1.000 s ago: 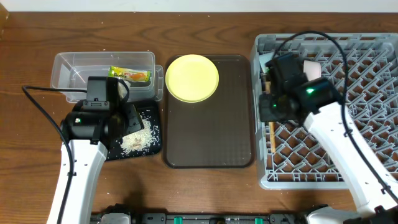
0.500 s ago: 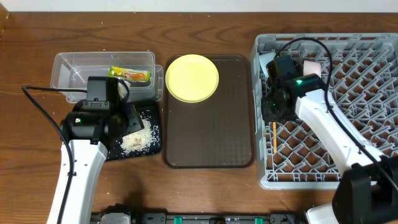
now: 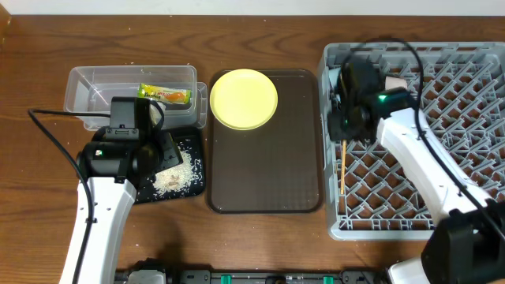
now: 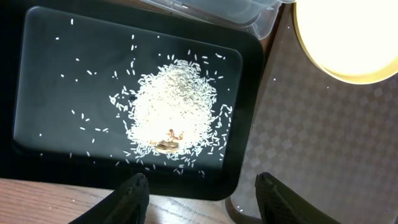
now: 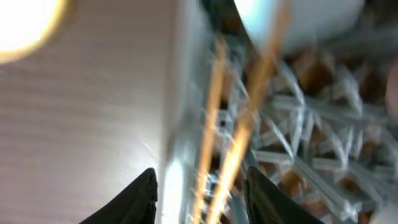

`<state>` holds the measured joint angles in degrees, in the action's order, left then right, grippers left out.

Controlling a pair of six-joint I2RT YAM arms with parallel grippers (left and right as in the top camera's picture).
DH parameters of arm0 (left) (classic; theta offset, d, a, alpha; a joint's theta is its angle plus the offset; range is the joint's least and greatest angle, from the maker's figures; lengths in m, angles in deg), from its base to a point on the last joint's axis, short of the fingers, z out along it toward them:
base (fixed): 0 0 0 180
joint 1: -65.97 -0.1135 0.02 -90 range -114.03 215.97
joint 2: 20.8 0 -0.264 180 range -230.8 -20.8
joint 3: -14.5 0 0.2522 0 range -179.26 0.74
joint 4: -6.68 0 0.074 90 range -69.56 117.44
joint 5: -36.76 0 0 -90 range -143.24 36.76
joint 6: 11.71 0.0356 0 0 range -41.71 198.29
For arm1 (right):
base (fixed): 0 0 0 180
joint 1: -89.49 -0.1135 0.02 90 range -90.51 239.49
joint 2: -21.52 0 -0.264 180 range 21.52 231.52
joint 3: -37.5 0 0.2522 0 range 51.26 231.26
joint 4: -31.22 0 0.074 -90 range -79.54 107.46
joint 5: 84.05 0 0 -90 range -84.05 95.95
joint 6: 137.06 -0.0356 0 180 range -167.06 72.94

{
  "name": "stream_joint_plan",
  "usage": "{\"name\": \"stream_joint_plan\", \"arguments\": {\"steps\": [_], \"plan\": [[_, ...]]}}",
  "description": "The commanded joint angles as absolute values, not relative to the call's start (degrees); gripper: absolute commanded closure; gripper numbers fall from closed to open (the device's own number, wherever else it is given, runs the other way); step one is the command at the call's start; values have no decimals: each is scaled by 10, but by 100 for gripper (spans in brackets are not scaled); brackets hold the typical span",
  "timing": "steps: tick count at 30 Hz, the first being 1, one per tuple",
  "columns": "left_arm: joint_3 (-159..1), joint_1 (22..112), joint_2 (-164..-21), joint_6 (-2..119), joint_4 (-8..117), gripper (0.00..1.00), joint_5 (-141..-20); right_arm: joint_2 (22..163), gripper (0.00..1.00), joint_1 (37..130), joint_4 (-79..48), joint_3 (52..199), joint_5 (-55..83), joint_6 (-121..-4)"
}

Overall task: Sort waste into correct bins and load items into the dishwasher rack
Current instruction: 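Lower the chopstick upright into the rack's left edge and release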

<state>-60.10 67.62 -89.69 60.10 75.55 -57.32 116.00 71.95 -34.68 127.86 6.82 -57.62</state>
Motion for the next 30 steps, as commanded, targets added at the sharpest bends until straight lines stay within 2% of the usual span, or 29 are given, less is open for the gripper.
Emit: {"name": "stream_joint_plan", "arguments": {"steps": [1,9,16,30], "plan": [[-597,676,-893,600,756,42,-566,1138,53,702,-344,1315,89,-551],[-597,676,-893,600,756,42,-566,1156,59,707,-372,1297,-48,-647],[-597,676,-893,600,756,42,-566,1189,68,717,-341,1288,-41,-653],[-597,676,-893,600,757,42,-566,1258,73,723,-295,1288,-63,-653]]}}
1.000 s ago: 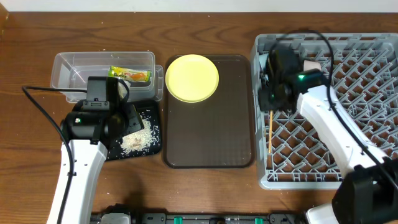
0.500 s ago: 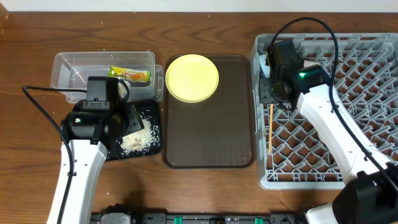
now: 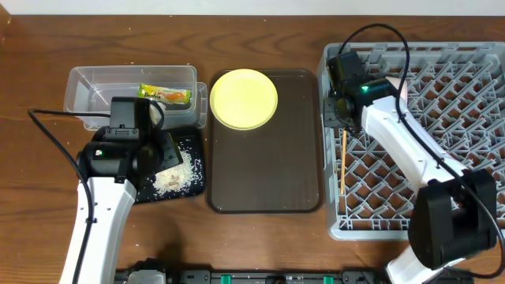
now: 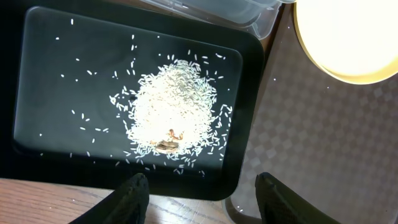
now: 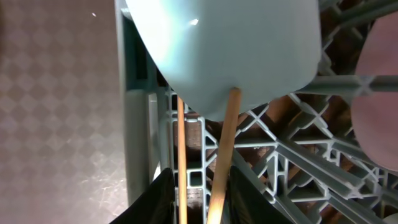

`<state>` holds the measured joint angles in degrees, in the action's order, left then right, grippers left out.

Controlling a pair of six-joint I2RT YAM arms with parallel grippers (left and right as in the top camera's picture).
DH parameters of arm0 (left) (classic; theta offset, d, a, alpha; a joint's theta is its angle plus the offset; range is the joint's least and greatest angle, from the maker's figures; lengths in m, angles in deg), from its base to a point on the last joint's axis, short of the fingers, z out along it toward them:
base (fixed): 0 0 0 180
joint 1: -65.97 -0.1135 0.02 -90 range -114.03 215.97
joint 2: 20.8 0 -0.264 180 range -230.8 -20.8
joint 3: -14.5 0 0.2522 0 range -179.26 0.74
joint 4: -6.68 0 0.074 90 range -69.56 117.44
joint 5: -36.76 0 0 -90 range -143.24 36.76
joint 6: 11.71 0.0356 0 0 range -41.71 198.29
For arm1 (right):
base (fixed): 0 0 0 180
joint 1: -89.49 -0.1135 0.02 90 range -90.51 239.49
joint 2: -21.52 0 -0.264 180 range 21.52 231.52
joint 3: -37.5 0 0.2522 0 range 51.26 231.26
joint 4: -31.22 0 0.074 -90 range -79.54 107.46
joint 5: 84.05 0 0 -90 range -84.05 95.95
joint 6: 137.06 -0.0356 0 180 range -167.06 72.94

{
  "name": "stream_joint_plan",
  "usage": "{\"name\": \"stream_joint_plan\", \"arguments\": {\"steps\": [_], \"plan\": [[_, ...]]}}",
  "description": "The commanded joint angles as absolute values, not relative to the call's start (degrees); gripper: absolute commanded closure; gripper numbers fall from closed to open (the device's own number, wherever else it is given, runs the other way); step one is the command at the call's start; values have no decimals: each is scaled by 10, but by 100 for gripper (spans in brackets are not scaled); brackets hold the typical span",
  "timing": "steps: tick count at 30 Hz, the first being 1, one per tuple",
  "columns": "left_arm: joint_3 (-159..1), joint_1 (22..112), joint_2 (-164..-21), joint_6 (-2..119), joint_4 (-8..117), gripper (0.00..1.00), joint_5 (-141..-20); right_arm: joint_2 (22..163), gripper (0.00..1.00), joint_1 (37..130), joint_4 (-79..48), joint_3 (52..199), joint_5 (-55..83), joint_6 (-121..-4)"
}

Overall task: Sort waste into correct bins and load items into the dishwasher rack
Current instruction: 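Lower the chopstick upright into the rack's left edge and release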

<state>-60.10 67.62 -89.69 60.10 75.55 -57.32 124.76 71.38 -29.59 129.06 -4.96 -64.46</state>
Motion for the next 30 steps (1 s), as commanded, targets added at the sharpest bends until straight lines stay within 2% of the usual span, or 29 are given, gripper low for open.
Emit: {"name": "stream_joint_plan", "arguments": {"steps": [1,9,15,30], "plan": [[-597,676,-893,600,757,42,-566,1261,73,723,-297,1288,-63,-653],[-597,676,-893,600,757,42,-566,1268,83,723,-299,1287,-63,-653],[-597,676,-893,600,757,42,-566,1268,99,723,-312,1287,-63,-653],[-597,676,-893,600,757,42,-566,1203,99,756,-369,1293,31,-649]]}}
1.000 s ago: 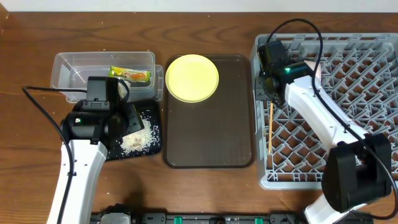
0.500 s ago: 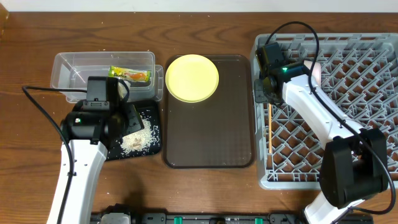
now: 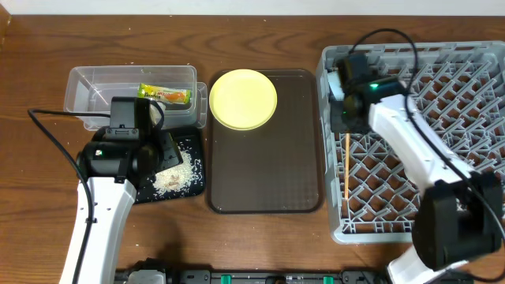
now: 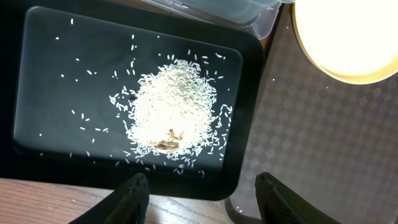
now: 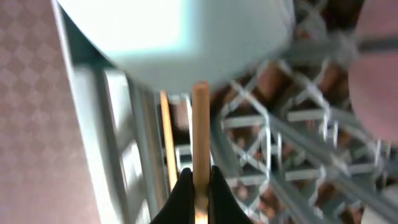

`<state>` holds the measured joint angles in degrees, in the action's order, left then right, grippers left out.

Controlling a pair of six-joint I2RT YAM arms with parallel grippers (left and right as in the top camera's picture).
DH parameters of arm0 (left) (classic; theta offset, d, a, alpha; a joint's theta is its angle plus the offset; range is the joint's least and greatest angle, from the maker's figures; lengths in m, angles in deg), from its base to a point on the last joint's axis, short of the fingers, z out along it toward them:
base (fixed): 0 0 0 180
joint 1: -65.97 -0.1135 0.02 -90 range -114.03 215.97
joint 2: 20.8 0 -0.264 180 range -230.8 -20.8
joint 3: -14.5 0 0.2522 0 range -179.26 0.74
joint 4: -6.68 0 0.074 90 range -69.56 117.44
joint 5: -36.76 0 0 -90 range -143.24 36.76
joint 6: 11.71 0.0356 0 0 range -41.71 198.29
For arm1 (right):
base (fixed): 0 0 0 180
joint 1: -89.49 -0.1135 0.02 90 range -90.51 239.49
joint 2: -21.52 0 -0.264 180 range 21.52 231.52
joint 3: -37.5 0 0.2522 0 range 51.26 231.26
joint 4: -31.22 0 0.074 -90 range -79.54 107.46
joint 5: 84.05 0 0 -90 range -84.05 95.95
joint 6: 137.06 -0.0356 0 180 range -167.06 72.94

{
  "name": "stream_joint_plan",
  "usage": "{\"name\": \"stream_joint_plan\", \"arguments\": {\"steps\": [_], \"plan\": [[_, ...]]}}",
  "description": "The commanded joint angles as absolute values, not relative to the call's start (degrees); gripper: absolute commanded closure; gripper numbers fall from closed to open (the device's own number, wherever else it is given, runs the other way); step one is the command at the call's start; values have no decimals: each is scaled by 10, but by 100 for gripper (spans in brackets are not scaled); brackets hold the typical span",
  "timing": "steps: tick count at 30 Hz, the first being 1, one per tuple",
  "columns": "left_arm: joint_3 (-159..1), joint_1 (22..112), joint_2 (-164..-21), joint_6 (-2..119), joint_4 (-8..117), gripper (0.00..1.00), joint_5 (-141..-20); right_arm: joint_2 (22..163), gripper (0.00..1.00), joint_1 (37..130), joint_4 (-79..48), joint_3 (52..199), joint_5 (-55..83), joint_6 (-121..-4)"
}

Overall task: Sort waste into correct bins and load items into the dishwasher rack
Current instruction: 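Lower the chopstick upright into the rack's left edge and release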

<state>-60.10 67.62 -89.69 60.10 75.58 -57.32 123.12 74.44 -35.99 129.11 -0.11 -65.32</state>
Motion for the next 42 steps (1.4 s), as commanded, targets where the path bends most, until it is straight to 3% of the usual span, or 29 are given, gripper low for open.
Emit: {"name": "stream_joint_plan", "arguments": {"steps": [1,25,42], "plan": [[-597,676,-893,600,757,42,-566,1198,99,761,-373,1293,37,-644],[-597,676,-893,600,757,42,-566,1193,99,742,-429,1276,58,-615],[-597,676,-893,600,757,42,-566,1194,94,737,-306,1212,64,-615]]}}
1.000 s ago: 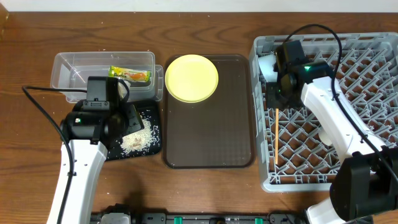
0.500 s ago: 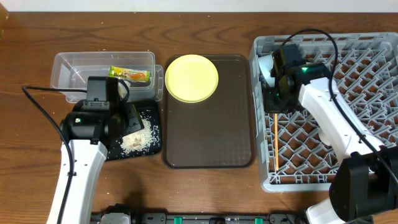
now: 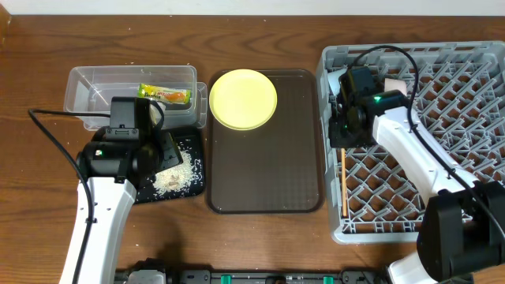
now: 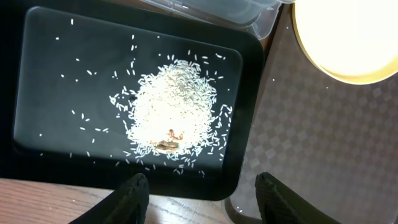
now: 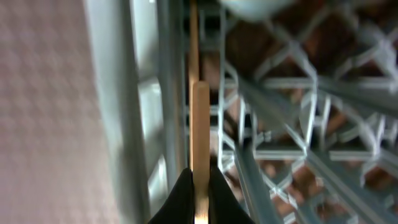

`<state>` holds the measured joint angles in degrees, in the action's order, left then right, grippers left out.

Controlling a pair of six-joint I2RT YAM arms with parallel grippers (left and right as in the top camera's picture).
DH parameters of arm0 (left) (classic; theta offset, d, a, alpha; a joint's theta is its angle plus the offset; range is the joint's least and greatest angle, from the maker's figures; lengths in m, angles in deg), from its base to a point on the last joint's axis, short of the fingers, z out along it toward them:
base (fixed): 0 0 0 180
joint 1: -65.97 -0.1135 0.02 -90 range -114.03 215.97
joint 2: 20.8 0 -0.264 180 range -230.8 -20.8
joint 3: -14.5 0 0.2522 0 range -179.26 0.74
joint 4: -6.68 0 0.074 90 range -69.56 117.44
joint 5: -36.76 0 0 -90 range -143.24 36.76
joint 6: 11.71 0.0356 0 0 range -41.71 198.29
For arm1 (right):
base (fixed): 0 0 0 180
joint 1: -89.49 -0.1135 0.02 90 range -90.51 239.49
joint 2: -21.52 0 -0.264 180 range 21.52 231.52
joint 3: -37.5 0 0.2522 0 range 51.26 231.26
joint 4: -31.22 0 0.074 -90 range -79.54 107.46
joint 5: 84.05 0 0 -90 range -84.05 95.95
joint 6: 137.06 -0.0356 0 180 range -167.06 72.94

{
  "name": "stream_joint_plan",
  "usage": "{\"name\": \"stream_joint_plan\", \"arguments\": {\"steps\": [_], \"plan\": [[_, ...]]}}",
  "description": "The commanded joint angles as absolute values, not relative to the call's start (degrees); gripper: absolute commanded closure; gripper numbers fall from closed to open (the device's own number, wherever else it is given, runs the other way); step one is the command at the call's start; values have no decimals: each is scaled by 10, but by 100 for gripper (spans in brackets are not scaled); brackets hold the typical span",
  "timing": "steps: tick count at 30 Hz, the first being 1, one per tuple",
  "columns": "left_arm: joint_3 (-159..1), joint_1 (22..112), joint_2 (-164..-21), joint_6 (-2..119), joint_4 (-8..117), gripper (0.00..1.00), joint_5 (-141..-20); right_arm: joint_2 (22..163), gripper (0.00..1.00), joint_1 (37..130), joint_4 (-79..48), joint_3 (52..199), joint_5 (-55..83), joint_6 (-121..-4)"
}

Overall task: Sort waste into correct bins and load items into the dishwasher rack
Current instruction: 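Lower the chopstick upright into the rack's left edge and release, then reach the right gripper to the yellow plate and grip its rim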

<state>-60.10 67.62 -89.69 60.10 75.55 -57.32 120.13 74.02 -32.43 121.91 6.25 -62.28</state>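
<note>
My right gripper is shut on a wooden chopstick, held low along the left wall of the grey dishwasher rack. In the overhead view that gripper is at the rack's left side, and the chopstick reaches toward the front. A second chopstick lies just beyond. My left gripper hangs open over the black tray of spilled rice. A yellow plate rests on the brown tray.
A clear bin at the back left holds a green-orange wrapper. A pale blue cup and a pink cup sit in the rack's back left corner. Among the rice lies a small brown scrap.
My right gripper, still shut on the chopstick, has moved from under the pale cup toward the rack's front along the left wall. The cup has almost left the wrist view. The left arm is unchanged.
My right gripper was open over two chopsticks at the rack's left edge. Then it straddled one of them below the pale cup. A second later it was shut on that chopstick, and now holds it further forward. The left gripper stayed open over the rice tray throughout.
</note>
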Motion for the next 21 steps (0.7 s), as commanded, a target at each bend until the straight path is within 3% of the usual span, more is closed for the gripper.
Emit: {"name": "stream_joint_plan", "arguments": {"steps": [1,3,6,8,21], "plan": [[-597,676,-893,600,757,42,-566,1194,92,737,-289,1210,64,-616],[-597,676,-893,600,757,42,-566,1194,88,737,-268,1209,64,-615],[-597,676,-893,600,756,42,-566,1194,66,737,-236,1209,64,-615],[-597,676,-893,600,756,42,-566,1194,58,737,-224,1209,64,-616],[-597,676,-893,600,755,42,-566,1148,47,727,-198,1241,106,-614]]}}
